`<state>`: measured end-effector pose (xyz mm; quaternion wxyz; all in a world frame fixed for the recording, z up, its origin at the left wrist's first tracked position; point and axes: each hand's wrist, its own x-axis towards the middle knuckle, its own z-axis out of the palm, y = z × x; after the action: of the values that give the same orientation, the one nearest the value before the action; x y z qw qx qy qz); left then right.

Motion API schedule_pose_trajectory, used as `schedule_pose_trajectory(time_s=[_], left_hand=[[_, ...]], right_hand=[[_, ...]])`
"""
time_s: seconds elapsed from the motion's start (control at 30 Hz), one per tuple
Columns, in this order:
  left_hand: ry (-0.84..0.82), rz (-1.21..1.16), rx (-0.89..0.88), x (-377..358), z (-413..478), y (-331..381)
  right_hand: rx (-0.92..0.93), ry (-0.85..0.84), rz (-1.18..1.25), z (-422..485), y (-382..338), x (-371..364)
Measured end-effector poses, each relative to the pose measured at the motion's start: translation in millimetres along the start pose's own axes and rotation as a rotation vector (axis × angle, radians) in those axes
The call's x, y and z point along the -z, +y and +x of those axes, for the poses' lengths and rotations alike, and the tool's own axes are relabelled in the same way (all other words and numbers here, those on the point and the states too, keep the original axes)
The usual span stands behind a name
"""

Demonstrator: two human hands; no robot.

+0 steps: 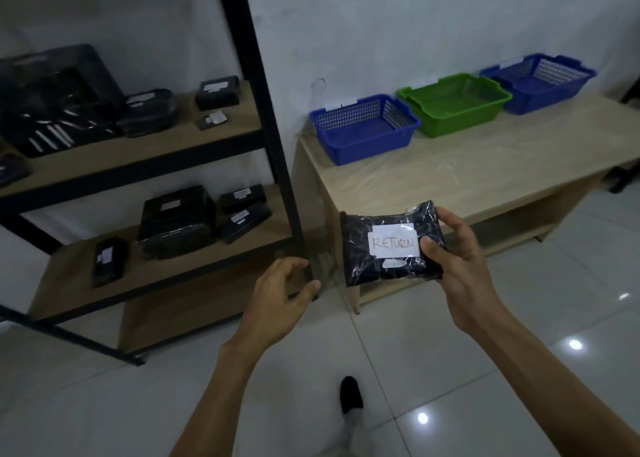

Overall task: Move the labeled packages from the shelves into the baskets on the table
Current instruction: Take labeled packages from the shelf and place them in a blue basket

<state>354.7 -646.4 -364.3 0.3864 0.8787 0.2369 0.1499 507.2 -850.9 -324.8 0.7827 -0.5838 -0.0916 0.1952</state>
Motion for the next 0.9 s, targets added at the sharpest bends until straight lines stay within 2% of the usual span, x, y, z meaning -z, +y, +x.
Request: schedule_pose_trajectory(time_s=[0.23,0.5,0.73,0.9], left_hand=[[-0.070,-0.147,0.081,-46,129,8],[-0.092,-0.138,0.230,-83,267,17],[0.082,-0.118,0.348,-126,369,26],[0.165,-0.101,0.330,-143,434,29]], right_hand=[[-0.041,0.068,-0.021,127,0,11],[-0.114,0.036,-0.086,267,-3,24],[-0.209,-0.115,-0.103,405,-7,38],[-0.269,-0.166,-0.091,487,-9,31]])
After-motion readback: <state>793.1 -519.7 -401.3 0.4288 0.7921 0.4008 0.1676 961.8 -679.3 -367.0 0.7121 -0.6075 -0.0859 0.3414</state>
